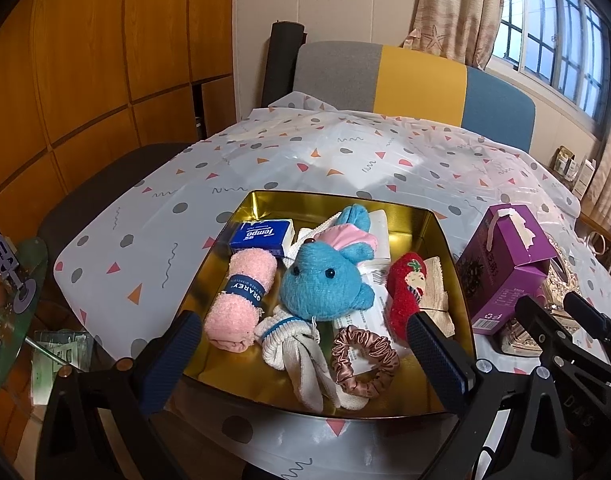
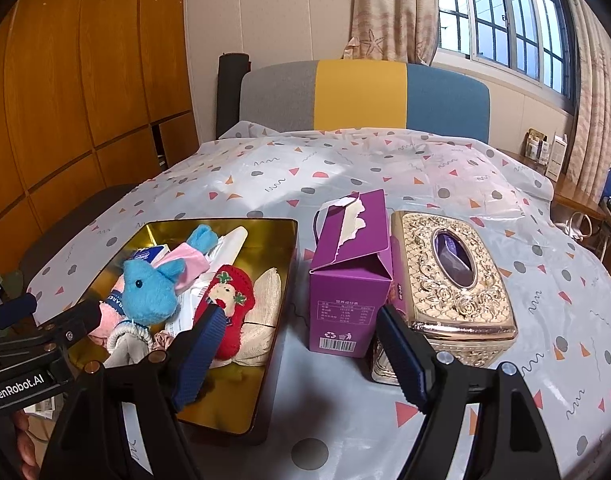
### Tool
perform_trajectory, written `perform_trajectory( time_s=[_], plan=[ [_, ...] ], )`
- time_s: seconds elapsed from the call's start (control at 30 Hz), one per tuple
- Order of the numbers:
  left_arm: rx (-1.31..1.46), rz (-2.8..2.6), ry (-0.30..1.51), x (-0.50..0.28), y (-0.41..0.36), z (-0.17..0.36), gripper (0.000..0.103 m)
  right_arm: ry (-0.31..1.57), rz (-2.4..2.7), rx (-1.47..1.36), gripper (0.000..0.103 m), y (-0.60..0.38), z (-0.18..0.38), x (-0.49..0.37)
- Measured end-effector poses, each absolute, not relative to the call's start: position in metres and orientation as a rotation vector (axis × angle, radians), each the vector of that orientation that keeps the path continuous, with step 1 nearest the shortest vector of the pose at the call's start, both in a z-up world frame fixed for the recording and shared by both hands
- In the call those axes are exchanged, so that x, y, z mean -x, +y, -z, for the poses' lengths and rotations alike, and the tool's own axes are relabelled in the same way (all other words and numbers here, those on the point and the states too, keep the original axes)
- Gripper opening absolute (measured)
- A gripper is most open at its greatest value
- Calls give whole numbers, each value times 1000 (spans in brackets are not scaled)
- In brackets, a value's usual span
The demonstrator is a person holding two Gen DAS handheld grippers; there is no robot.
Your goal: Organize soft objects
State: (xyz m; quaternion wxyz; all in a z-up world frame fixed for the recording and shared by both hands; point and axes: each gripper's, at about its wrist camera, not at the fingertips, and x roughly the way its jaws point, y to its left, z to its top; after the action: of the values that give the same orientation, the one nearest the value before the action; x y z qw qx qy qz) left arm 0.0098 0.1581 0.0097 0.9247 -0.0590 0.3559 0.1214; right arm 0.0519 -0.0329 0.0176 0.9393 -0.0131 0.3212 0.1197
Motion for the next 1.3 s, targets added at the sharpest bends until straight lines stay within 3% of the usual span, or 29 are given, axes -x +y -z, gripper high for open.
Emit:
perform_trajectory(
  time_s=[1.3],
  plan=[
    [117, -262, 733, -10, 157, -8, 103, 670, -252, 29, 79, -34, -13, -52]
  ],
)
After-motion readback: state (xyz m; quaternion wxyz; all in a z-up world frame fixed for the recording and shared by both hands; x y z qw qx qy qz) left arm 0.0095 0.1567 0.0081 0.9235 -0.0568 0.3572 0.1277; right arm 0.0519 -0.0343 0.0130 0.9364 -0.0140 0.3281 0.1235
